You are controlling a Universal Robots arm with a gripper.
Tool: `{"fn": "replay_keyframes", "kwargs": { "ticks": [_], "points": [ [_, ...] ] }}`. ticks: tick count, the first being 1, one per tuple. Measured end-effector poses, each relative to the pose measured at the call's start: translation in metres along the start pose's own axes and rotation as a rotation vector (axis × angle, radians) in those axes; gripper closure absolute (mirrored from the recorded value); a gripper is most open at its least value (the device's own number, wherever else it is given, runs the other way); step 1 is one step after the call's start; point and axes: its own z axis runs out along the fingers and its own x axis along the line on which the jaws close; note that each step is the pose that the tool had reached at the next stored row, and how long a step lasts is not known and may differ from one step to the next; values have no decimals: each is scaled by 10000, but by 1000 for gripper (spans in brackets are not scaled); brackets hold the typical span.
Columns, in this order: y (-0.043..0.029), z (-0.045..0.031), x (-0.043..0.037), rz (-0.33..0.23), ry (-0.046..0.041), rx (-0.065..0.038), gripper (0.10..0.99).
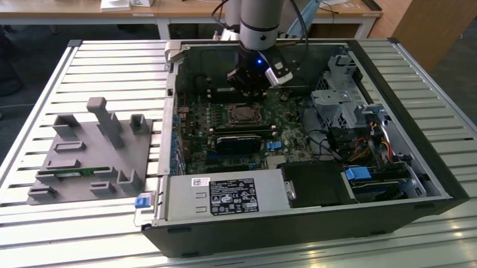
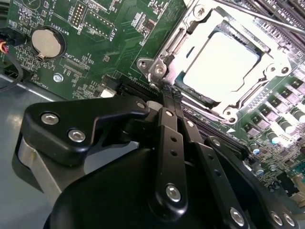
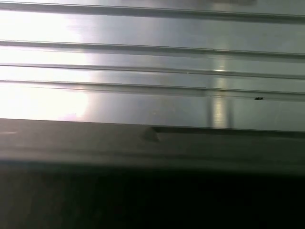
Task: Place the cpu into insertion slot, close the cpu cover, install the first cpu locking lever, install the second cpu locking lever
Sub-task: 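Install the first cpu locking lever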
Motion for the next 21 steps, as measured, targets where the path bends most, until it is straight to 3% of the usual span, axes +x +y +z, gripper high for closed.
{"fn": "replay_keyframes", "kwargs": {
  "ticks": [3, 9, 21],
  "points": [
    [3, -30, -1, -1, -4, -28, 965],
    [10, -187, -1, 0, 0, -22, 965],
    [-42, -190, -1, 0, 3, 8, 965]
  ]
}}
